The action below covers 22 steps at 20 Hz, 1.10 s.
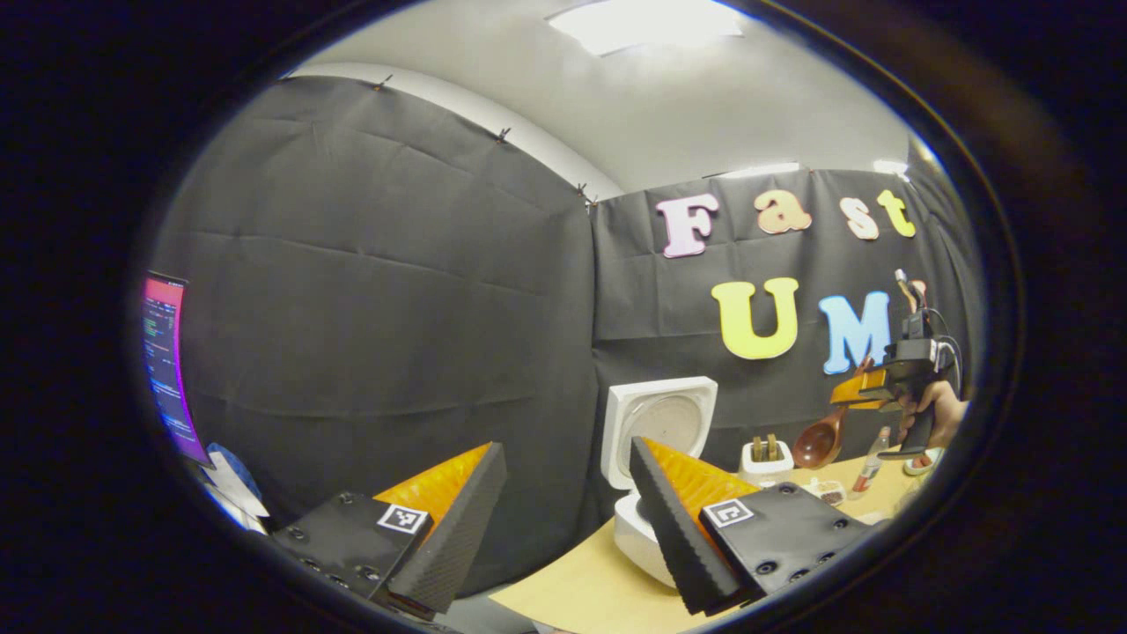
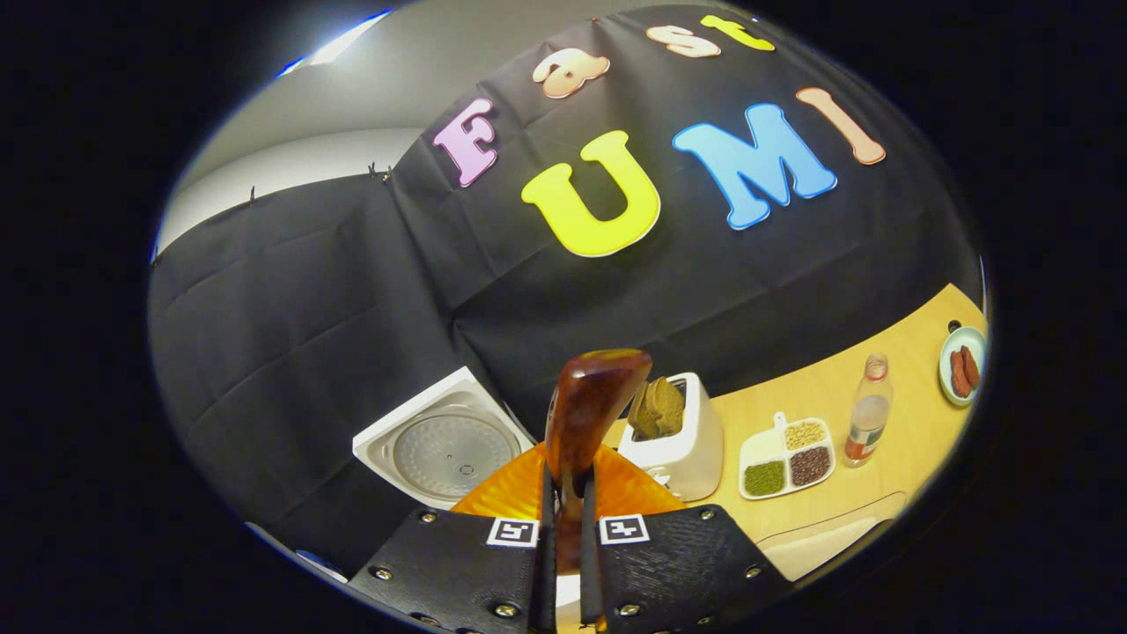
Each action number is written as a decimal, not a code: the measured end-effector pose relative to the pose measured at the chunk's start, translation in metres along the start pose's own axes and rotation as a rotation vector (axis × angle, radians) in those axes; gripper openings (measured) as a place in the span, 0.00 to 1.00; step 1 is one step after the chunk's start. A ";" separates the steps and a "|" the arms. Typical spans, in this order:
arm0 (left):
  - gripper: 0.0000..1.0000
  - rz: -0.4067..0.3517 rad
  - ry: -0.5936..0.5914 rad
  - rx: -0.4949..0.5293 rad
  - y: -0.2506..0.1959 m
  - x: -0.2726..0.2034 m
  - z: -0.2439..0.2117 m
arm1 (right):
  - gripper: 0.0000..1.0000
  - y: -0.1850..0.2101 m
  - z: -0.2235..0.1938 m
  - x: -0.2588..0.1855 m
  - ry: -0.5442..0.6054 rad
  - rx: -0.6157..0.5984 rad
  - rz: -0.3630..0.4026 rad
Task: Close the left gripper, press the button to open the rice cooker; take a wooden spoon from the chopstick holder with the right hand, scoop a spoonful of rice and pour it into the rice cooker, then put the wooden spoon back into the chopstick holder.
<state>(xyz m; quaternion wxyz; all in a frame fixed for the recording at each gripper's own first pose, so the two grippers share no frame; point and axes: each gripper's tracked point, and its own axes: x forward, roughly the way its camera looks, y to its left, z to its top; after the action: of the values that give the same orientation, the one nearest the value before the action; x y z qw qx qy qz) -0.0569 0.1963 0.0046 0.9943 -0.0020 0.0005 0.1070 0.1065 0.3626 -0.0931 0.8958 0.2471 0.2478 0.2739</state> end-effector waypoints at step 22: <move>0.96 -0.225 -0.026 -0.061 -0.157 0.015 0.021 | 0.11 -0.225 0.070 -0.148 -0.144 -0.085 -0.371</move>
<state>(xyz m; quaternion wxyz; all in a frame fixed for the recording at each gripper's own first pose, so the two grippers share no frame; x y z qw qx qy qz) -0.0084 0.0460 0.0259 0.9994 -0.0308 -0.0157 -0.0054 0.1219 0.0868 -0.1244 0.9559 0.1783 0.2128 0.0961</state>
